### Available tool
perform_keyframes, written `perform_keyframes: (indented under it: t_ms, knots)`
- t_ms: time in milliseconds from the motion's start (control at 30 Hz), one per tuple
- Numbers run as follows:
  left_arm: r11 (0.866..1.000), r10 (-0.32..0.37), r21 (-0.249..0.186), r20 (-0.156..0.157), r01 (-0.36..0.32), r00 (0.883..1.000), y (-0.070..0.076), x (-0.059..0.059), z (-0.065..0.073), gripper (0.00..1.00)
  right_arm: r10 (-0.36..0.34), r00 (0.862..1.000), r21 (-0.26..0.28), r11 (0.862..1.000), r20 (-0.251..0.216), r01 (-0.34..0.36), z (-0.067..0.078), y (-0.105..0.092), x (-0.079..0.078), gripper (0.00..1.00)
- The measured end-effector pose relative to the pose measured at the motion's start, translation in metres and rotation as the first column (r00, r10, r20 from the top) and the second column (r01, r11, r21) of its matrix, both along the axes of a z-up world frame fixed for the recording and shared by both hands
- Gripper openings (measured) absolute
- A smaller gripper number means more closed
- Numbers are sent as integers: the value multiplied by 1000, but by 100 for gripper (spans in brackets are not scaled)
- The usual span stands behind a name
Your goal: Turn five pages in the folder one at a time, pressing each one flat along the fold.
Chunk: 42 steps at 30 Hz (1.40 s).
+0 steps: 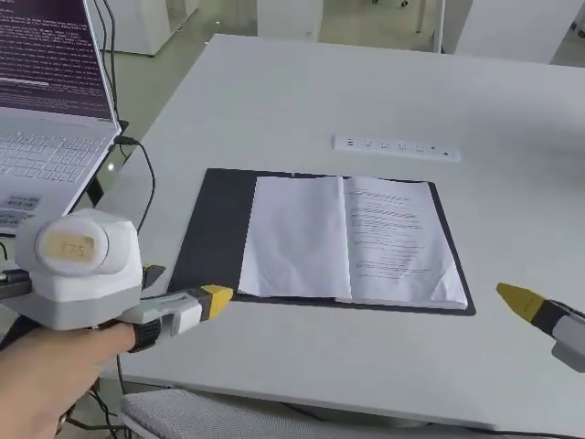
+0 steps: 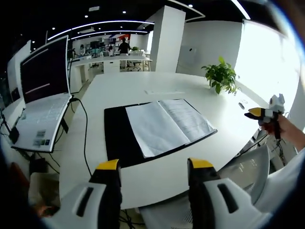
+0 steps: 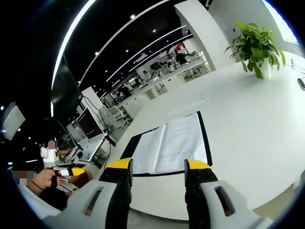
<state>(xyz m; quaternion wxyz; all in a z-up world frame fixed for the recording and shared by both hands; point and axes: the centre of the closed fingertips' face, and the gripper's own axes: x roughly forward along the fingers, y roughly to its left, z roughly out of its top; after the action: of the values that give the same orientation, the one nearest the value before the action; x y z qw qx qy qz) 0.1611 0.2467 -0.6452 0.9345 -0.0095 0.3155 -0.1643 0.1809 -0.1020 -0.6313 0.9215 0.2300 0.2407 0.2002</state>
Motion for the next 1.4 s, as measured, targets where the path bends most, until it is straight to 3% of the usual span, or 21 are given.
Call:
perform_keyframes:
  t_ms: [233,633,833,1067,1233,1400]
  knots:
    - [1000,-13,15,8,12,1000,-3,5,-1,60,-20,999,-28,999,-27,19,-12,-11,1,43]
    - [1000,-19,12,8,19,1000,-10,13,3,62,-6,1000,-40,999,-7,6,-6,-9,14,48]
    - [999,-36,15,5,36,999,-20,19,4,61,8,1000,-41,999,-19,-9,-11,-7,15,48]
    - [998,-65,14,-5,66,998,-38,30,-3,61,19,999,-59,998,-30,-21,-17,-9,16,48]
    - [995,-101,23,-24,102,995,-56,40,-15,60,19,999,-72,997,-40,-22,-24,-14,18,47]
    - [991,-134,15,-28,134,991,-83,52,-27,60,21,998,-80,996,-55,-25,-35,-18,18,47]
